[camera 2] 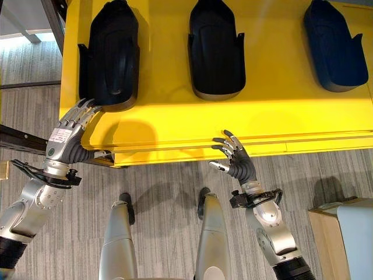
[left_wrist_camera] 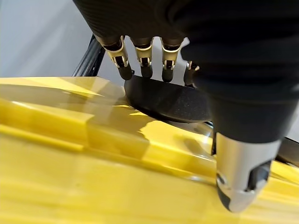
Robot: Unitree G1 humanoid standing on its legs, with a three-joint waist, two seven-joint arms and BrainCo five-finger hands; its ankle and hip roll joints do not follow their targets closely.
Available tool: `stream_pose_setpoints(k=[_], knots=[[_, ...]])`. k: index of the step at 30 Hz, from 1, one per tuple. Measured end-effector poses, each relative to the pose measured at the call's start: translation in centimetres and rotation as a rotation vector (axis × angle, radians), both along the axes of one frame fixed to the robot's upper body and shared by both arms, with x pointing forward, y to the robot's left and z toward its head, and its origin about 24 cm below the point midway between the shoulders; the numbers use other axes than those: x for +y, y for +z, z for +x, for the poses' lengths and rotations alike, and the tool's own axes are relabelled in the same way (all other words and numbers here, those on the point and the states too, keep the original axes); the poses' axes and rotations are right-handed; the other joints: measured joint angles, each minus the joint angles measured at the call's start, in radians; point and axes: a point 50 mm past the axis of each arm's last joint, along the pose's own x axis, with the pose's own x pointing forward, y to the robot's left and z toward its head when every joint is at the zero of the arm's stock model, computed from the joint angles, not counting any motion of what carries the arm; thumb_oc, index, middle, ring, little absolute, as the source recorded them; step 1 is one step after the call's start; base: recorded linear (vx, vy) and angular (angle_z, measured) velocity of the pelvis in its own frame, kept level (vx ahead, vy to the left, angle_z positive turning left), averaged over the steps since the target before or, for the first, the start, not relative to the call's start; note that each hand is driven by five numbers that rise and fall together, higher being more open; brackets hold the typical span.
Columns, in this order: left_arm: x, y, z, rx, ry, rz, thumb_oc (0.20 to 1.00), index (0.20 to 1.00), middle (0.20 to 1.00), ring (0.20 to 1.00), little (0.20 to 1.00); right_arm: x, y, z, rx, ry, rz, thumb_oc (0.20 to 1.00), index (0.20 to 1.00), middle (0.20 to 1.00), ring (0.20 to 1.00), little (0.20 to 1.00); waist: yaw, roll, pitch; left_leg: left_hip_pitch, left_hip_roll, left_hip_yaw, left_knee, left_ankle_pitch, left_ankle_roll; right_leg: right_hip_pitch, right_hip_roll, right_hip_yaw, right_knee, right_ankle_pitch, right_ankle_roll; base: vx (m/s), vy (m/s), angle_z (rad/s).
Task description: Move parts from the plastic box to the shelf.
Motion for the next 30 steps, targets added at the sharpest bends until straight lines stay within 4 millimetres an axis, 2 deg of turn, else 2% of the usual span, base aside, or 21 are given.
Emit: stream_pose_setpoints(k=[13, 15, 23, 27, 30], knots=[[-0.5, 0.3, 0.4, -0.005, -0.014, 0.015, 1.000, 1.000, 1.000, 1.000, 1.000, 0.0, 0.0, 0.0, 0.000, -0.010, 0.001, 1.000, 1.000, 1.000, 1.000, 1.000, 0.001, 0.000, 0.000, 0.001, -0.001, 0.003, 0.003, 0.000, 0.000, 0.000, 0.000, 0.002, -0.001, 0.005, 0.003, -0.01, 0.001, 0.00], [-0.6, 0.2, 0.5, 0.002, -0.018, 0.017, 1.000, 1.000, 1.000, 1.000, 1.000, 0.0, 0.1, 0.1, -0.001, -0.010, 0.001, 1.000, 1.000, 1.000, 1.000, 1.000, 0.003, 0.000, -0.001, -0.003, -0.003, 0.003, 0.012, 0.003, -0.006, -0.004, 0.003, 0.003, 0.004, 0.013, 0.012, 0.01, 0.001, -0.03], [-0.7, 0.3, 0.5, -0.008, -0.005, 0.037, 1.000, 1.000, 1.000, 1.000, 1.000, -0.3, 0.0, 0.0, 0.008, -0.017, -0.016, 1.000, 1.000, 1.000, 1.000, 1.000, -0.002, 0.000, -0.006, -0.001, 0.000, 0.010, 0.015, -0.004, 0.002, -0.001, 0.001, 0.009, -0.003, 0.010, 0.004, 0.00, 0.001, -0.02], [0.1, 1.2, -0.4, -0.059, 0.030, 0.035, 1.000, 1.000, 1.000, 1.000, 1.000, -0.3, 0.0, 0.0, 0.007, -0.020, -0.015, 1.000, 1.000, 1.000, 1.000, 1.000, -0.002, -0.001, -0.007, 0.001, 0.001, 0.010, 0.002, -0.004, 0.001, -0.001, 0.003, 0.011, -0.013, 0.007, 0.010, 0.00, 0.000, 0.00], [1.2, 4.5, -2.4, -0.241, 0.074, 0.025, 1.000, 1.000, 1.000, 1.000, 1.000, -0.5, 0.0, -0.1, 0.007, -0.033, -0.011, 1.000, 1.000, 1.000, 1.000, 1.000, 0.003, -0.003, -0.006, 0.002, 0.001, 0.011, -0.003, -0.001, -0.001, 0.000, 0.002, 0.008, -0.012, 0.015, 0.012, 0.04, -0.017, 0.03]])
